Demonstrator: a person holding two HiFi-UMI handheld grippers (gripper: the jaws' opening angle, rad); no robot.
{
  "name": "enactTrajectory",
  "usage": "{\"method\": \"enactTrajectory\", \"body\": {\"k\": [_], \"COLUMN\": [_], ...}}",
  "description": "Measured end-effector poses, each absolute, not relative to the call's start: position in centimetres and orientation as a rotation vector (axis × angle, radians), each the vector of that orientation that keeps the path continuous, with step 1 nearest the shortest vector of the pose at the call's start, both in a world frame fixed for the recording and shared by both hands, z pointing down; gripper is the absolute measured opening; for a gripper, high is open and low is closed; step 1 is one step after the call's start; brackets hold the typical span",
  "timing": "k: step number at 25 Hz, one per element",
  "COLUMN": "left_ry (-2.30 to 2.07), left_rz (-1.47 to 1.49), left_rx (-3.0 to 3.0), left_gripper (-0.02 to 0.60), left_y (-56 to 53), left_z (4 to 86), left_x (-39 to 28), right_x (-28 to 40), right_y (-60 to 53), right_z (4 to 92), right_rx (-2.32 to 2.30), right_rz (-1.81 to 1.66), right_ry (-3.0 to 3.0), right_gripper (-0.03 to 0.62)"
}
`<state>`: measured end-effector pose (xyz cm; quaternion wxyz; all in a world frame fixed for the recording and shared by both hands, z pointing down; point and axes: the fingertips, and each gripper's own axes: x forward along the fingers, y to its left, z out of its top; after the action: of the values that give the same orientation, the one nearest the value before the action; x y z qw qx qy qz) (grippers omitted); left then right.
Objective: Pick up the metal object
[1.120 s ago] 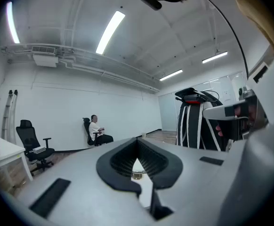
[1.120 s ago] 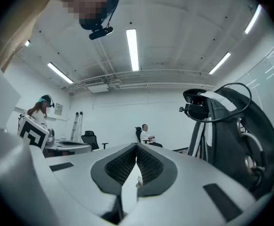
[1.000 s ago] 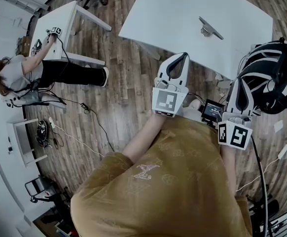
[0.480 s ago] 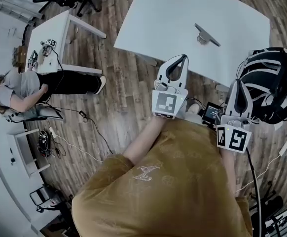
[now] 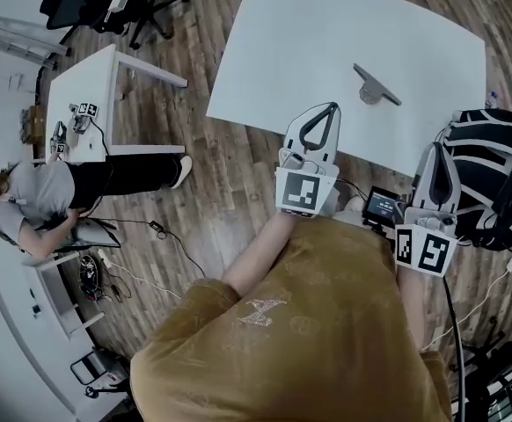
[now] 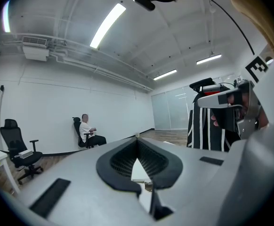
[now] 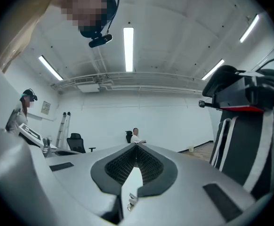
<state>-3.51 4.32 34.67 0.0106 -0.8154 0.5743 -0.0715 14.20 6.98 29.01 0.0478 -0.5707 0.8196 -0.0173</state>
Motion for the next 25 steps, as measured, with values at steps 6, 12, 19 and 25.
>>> {"method": "enactTrajectory", "body": {"k": [6,12,19,25], "left_ry": [1.785,1.767,1.777,1.794], "left_rz": [-0.195,-0.176,-0.175,-0.163], "left_rx": [-2.586,-2.604,-2.610,-2.624], "left_gripper": [0.003,0.003,0.003,0.003], "left_y": [2.4,1.1,-0.5,-3.1], "left_z": [35.0,34.6,35.0,35.5], "left_x": [-5.3,-5.5,-5.9,-5.4], "right_x": [13.7,13.9,13.6,14.1], "right_y": [5.5,4.8,3.1,0.4], "right_z": [28.3,28.4,28.8,29.6], "right_rx": [-1.796,-1.840,-1.831,-1.794], "right_rz": [-0.063,-0.064,-0.075,-0.091], "right_ry": [2.439,2.437,2.443,2.457], "right_gripper": [0.009,0.009,0.011,0.011]}}
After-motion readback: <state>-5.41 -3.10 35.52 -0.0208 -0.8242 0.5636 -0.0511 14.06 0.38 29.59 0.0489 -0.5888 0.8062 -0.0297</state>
